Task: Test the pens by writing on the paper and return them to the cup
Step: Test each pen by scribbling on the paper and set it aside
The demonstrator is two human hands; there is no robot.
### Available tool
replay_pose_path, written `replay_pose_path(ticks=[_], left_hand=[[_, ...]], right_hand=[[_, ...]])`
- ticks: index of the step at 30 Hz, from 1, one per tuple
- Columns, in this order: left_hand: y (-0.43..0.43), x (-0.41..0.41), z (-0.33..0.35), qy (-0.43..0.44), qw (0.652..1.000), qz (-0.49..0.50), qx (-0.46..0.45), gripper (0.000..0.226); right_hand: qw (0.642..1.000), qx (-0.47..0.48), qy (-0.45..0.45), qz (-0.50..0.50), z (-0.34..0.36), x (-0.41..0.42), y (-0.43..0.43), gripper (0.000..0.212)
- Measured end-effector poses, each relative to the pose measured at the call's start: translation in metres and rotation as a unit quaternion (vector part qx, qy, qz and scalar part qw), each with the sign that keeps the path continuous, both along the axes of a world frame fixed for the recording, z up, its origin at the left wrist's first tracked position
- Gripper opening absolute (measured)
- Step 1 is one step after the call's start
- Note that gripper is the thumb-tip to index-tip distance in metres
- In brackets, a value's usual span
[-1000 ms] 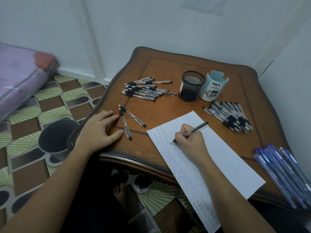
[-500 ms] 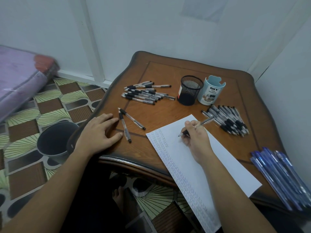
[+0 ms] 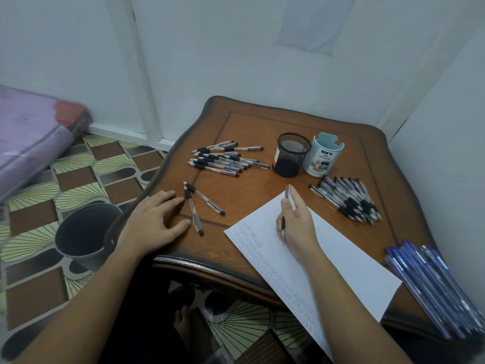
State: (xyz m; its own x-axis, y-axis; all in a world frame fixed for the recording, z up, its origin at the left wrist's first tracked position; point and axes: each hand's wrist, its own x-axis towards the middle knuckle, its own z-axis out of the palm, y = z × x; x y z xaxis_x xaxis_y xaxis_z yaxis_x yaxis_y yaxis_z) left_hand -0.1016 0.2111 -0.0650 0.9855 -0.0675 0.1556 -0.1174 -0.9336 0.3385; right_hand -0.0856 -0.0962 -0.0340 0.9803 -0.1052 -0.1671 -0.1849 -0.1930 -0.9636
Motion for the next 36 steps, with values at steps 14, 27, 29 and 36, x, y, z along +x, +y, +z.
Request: replay_pose_path(ticks=[14, 27, 29, 36], left_hand=[[-0.001, 0.000, 0.000, -0.004, 1.000, 0.006, -0.010, 0.086], [0.001, 0.002, -0.002, -0.001, 1.000, 0.000, 0.000, 0.086], [0.001, 0.002, -0.001, 0.000, 1.000, 0.001, -0.001, 0.086], [0.000, 0.001, 0.001, -0.006, 1.000, 0.002, -0.009, 0.085]], right_hand=[[0.996, 0.037, 0.000, -0.085, -0.001, 0.002, 0.000, 0.023], [0.992, 0.037, 0.026, -0.120, 0.000, 0.007, 0.003, 0.024], [0.991, 0.043, 0.035, -0.121, 0.000, 0.008, 0.005, 0.020], [0.989, 0.072, 0.085, -0.101, 0.004, 0.017, 0.012, 0.021]])
